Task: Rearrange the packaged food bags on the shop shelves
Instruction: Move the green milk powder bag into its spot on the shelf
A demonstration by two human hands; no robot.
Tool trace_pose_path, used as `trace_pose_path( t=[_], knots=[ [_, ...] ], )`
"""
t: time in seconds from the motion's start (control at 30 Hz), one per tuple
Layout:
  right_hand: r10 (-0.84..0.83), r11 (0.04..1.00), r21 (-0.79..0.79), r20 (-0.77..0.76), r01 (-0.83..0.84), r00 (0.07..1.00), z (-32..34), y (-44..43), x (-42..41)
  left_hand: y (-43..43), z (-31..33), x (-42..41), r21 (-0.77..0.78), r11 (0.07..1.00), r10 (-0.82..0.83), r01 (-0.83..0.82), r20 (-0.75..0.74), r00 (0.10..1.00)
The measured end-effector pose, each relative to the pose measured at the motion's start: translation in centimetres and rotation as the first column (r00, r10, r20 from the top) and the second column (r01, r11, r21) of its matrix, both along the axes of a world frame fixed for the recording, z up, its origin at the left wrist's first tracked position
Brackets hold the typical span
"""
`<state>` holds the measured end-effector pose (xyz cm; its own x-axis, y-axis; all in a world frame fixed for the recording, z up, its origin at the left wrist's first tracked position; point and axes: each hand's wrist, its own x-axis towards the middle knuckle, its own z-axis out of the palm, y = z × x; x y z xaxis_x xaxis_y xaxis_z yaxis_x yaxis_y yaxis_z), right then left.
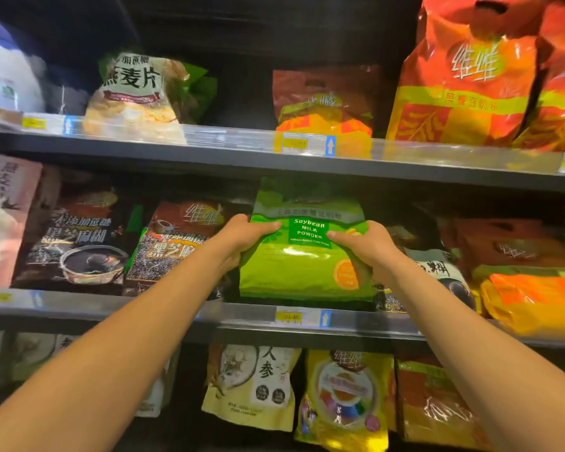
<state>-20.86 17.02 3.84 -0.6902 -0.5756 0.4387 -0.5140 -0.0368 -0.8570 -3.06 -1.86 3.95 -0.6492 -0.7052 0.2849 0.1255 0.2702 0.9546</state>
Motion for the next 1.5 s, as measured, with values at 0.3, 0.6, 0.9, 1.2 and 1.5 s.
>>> trace_pose_path(
  t=[0.3,0.6,0.9,1.2,1.5],
  knots=[
    [-0.1,0.946,0.271,-0.277,0.178,0.956,-2.9,-1.8,-0.9,-0.5,-3.7,-1.5,-0.139,0.99,0.026,-0.01,0.118,0.993],
    [0.011,0.764,0.48,-0.678,0.431,0.735,-3.8,1.3,1.6,0.2,-4.6,0.7,-0.292,0.951,0.078,0.101,0.543,0.836],
    [0.0,0.667,0.277,-0.929,0.692,0.371,-5.2,0.0,0.3,0.5,-5.5,-0.2,-0.531,0.843,0.29,0.079,0.574,0.766],
    [-0.028,0.587,0.194,-0.965,0.786,0.259,-5.5,-2.9,-1.3,0.3,-5.6,-3.1,-0.57,0.822,0.366,0.003,0.532,0.763],
    [-0.028,0.567,0.197,-0.966,0.8,0.258,-5.2,-3.5,-1.4,0.2,-5.1,-4.4,-0.576,0.817,0.401,-0.004,0.564,0.722]
  ],
)
